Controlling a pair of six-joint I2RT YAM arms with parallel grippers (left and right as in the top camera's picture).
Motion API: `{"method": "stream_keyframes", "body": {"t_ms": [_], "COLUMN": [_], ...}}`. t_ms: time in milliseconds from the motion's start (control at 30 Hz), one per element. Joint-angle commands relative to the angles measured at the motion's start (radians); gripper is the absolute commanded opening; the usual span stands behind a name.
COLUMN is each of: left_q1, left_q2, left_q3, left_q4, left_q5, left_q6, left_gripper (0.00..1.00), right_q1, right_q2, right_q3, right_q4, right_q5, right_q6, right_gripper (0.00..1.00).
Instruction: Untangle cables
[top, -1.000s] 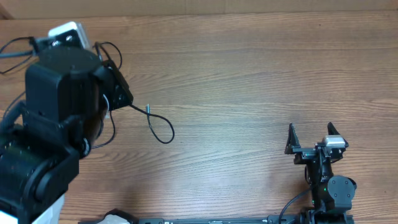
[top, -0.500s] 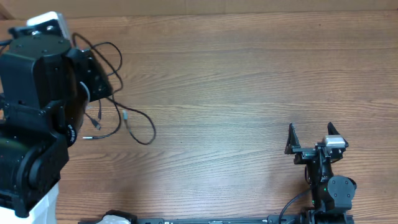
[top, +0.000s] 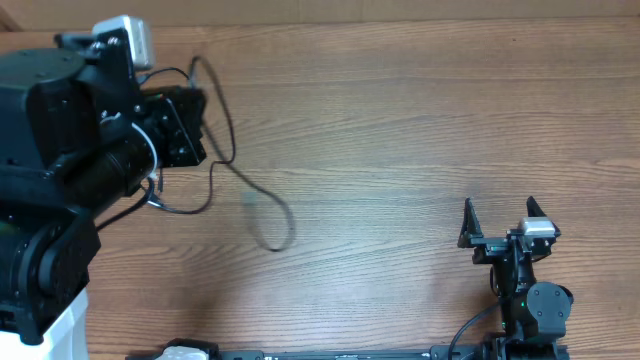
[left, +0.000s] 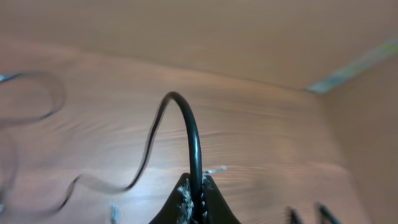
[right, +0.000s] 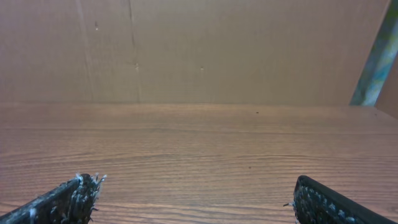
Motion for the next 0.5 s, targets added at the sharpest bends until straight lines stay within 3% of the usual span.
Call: {"method": "stream_keyframes", "body": {"t_ms": [0, 267, 400, 467], "left_q1": [0.016, 0.016, 0.023, 0.036], "left_q2": [0.011, 0.107, 0.154, 0.166], "left_q3": [0.014, 0.014, 0.014, 0.014], "left_q4": [0.075, 0.251, 0.178, 0.105], "left_q5": [0.328, 0.586, 0.571, 0.461], "left_q6": [0.092, 0.029, 0.016, 0.011], "left_gripper": [0.04, 0.05, 0.04, 0.04], "right_q1": [-0.001, -0.001, -0.001, -0.001], "right_q2": [-0.009, -0.009, -0.009, -0.009], "right_q3": [-0.01, -0.01, -0.01, -0.01], "right_q4": [0.005, 0.005, 0.005, 0.005], "right_q5": [-0.002, -0.002, -0.002, -0.002], "right_q6": [0.003, 0.003, 0.003, 0.003], "right_gripper": [1.0, 1.0, 1.0, 1.0]}}
